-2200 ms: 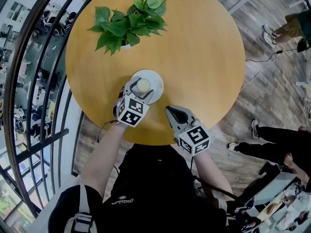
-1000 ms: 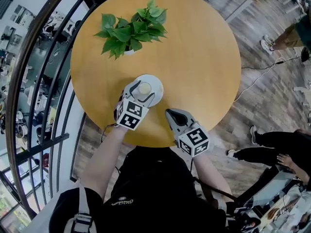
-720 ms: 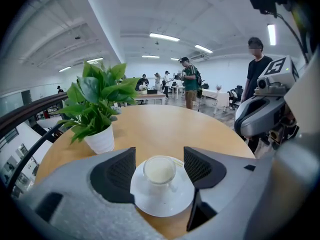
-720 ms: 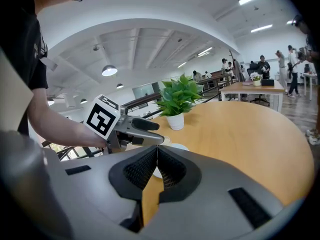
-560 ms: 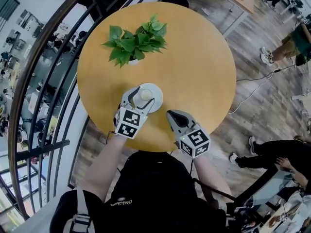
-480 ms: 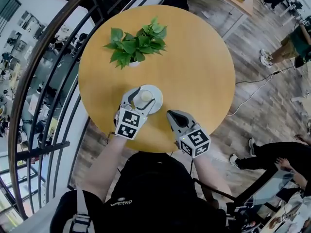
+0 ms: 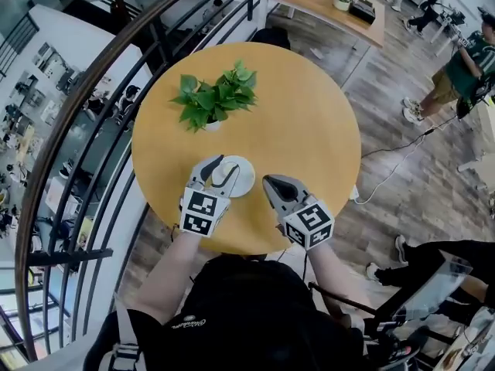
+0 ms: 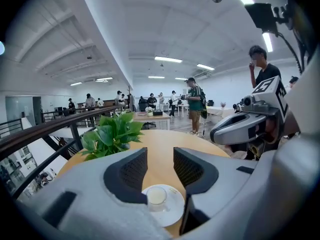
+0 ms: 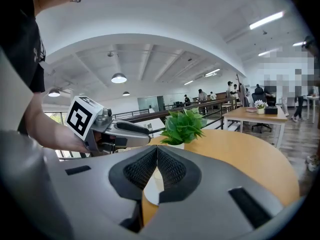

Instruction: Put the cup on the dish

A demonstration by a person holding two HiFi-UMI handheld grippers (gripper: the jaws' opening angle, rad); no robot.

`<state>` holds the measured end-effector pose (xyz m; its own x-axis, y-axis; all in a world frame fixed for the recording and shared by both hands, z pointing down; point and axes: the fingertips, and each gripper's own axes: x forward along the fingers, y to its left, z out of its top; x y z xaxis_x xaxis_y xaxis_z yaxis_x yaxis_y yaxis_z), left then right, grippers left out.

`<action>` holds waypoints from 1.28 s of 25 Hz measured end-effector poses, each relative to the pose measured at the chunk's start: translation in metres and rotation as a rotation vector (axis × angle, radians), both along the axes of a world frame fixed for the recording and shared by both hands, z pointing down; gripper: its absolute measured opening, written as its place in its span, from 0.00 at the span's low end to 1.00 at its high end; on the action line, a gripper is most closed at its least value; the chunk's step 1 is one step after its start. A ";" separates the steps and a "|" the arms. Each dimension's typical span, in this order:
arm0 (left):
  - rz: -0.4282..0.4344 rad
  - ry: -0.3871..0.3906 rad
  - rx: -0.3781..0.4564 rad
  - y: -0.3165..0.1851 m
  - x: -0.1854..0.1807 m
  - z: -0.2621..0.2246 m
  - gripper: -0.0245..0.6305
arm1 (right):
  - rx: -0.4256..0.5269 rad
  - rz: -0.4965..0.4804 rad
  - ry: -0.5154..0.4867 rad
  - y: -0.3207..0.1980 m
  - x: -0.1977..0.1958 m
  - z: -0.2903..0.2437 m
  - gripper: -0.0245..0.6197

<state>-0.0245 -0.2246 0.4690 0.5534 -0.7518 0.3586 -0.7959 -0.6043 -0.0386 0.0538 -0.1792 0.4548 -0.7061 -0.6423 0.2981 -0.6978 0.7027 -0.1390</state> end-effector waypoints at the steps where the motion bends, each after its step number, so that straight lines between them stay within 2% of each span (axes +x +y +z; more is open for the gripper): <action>1: -0.004 0.002 0.020 0.000 -0.001 -0.006 0.27 | 0.016 -0.001 0.000 -0.001 0.000 -0.006 0.05; 7: -0.002 0.043 0.062 0.005 -0.001 -0.030 0.20 | 0.096 0.009 0.006 -0.005 -0.002 -0.031 0.05; 14: 0.003 0.063 0.118 0.001 -0.002 -0.061 0.05 | 0.179 0.006 0.010 -0.016 -0.012 -0.062 0.05; 24: 0.034 0.104 0.103 -0.001 0.015 -0.082 0.05 | 0.246 0.028 -0.030 -0.030 -0.011 -0.096 0.04; 32: 0.034 0.109 0.097 0.002 0.019 -0.083 0.05 | 0.251 0.027 -0.034 -0.025 -0.011 -0.101 0.04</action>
<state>-0.0059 -0.2223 0.3864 0.6107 -0.7601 0.2220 -0.7776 -0.6286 -0.0128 0.0425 -0.2038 0.3541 -0.6949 -0.7117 0.1030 -0.7144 0.6996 0.0141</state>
